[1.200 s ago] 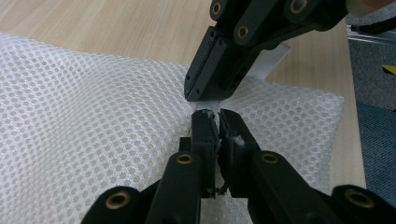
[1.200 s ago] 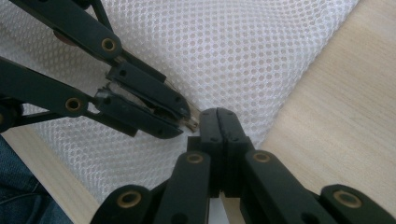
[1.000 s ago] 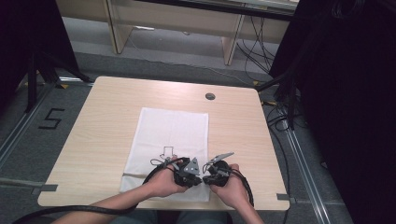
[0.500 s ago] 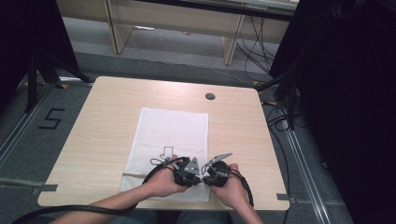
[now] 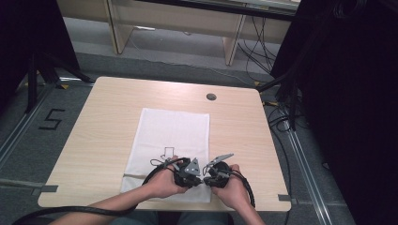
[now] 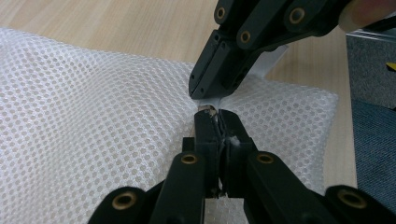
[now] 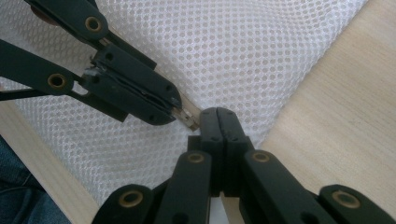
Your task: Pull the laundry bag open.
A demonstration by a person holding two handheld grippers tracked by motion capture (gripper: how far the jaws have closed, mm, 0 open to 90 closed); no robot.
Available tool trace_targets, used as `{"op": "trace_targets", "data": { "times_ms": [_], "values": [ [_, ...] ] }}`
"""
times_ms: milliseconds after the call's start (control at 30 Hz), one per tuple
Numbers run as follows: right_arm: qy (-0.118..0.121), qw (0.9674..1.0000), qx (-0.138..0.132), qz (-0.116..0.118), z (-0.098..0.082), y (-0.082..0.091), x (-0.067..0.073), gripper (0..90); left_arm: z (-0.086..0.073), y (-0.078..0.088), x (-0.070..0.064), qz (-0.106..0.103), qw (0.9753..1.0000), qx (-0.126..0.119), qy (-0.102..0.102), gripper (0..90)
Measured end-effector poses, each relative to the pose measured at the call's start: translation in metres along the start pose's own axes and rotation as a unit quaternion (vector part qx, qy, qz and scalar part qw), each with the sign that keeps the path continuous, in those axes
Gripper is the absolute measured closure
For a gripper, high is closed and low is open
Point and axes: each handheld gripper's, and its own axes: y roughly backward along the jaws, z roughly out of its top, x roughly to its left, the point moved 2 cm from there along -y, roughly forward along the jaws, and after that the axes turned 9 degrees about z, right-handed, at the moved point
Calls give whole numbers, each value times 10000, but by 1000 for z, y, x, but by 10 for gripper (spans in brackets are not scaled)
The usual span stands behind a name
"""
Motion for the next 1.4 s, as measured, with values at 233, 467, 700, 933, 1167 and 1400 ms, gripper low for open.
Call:
{"op": "trace_targets", "data": {
  "times_ms": [233, 467, 700, 933, 1167, 1400],
  "values": [
    [-102, 9999, 64, 1, 0, 0, 3, 900, 1, 1, 0, 23, 10000, -14, -89, 872],
    [-57, 9999, 70, -58, 0, 0, 2, 900, 1, 1, -1, 7, 10000, -4, -57, 872],
    [-87, 9999, 57, -12, 0, 0, 2, 900, 2, 1, -1, 9, 9999, -24, -105, 872],
    [-102, 9999, 66, -7, 0, 0, 3, 900, 2, 1, -2, 12, 10000, -10, -53, 872],
    [-3, 10000, 31, -21, 1, 0, 1, 900, 2, 3, -2, 29, 10000, -23, -86, 872],
    [28, 10000, 44, -39, 1, 0, 1, 900, 2, 4, -1, 60, 9999, 30, -136, 873]
  ]
}}
